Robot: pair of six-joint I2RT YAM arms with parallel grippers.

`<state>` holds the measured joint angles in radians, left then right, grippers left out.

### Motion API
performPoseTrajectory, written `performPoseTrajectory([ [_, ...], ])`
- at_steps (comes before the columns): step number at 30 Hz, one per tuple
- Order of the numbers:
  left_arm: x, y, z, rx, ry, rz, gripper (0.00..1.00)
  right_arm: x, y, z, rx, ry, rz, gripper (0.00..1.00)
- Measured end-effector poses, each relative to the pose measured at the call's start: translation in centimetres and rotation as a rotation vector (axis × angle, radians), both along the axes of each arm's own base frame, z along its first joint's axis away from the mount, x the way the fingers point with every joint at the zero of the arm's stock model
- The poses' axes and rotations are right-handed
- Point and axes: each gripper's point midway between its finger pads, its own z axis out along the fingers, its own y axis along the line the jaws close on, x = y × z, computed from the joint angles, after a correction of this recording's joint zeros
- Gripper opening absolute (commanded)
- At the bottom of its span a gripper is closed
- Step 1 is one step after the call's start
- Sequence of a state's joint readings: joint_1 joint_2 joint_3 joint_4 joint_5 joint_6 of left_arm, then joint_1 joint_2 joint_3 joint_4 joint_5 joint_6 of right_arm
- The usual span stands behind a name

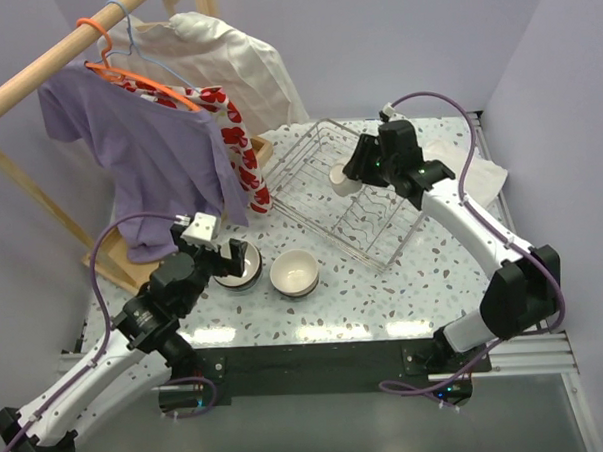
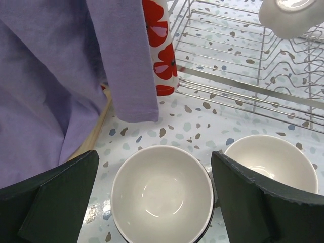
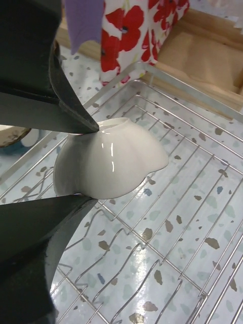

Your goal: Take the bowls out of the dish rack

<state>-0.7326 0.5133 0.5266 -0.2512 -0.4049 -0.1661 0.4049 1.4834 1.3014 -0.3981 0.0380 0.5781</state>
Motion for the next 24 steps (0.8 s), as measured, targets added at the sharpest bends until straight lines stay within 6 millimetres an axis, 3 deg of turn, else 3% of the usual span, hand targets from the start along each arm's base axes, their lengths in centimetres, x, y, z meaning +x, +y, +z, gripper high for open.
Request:
performPoseTrajectory([
  [7, 0.0, -1.9, 0.1, -0.006, -0.022, -0.097, 1.00, -3.0, -0.5, 1.2, -0.036, 0.001, 0.096, 0.00],
  [14, 1.3, -6.1, -1.8, 0.060, 0.011, -0.250, 1.00, -4.5, -0.2, 0.5, -0.023, 0.048, 0.132, 0.00],
  [17, 1.2, -8.7, -2.1, 0.124, -0.006, -0.328, 1.00, -5.3, -0.1, -0.1, -0.007, 0.078, 0.134, 0.00],
  [24, -0.3, -15.3, -0.5, 0.256, -0.183, -0.485, 1.00, -6.8, 0.6, -0.6, 0.075, 0.124, 0.136, 0.00],
])
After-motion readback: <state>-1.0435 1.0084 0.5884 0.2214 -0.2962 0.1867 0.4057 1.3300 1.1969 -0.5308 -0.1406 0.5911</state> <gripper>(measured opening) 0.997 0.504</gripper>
